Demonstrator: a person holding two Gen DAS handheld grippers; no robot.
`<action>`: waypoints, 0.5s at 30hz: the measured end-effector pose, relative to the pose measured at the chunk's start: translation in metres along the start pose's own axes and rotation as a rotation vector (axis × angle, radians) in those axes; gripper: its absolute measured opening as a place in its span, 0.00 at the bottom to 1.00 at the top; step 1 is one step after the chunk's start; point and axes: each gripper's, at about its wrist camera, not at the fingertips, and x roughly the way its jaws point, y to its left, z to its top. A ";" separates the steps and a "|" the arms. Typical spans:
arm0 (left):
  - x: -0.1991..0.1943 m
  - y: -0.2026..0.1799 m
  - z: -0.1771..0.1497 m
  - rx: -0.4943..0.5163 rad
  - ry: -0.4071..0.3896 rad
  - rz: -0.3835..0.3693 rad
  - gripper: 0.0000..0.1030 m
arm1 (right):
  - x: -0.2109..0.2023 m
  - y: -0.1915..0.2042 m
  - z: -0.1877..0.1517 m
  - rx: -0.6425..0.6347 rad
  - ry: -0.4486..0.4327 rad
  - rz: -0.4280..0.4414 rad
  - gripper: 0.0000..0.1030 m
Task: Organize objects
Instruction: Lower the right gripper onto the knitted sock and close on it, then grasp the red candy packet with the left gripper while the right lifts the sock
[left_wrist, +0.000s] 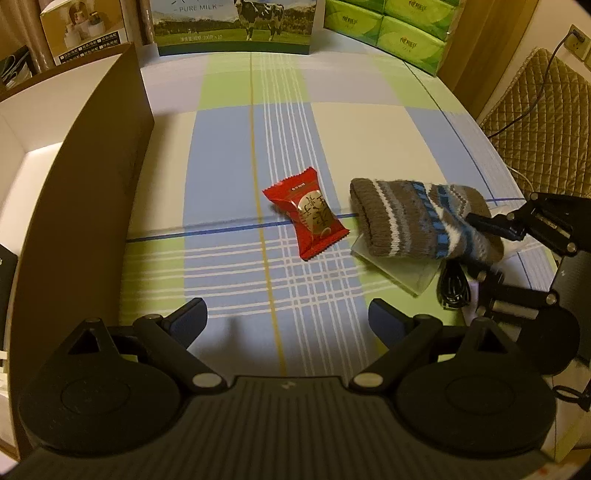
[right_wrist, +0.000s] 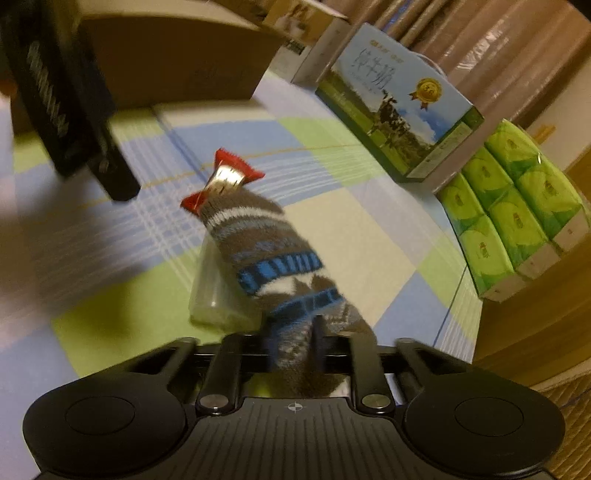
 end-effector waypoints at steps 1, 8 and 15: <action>0.002 0.000 0.001 -0.001 0.000 0.000 0.90 | -0.001 -0.006 0.002 0.035 -0.002 0.010 0.11; 0.010 0.001 0.009 -0.025 -0.012 -0.019 0.89 | 0.000 -0.073 0.007 0.564 0.010 0.142 0.09; 0.024 -0.001 0.028 -0.059 -0.033 -0.028 0.85 | 0.004 -0.119 0.004 0.942 -0.013 0.228 0.09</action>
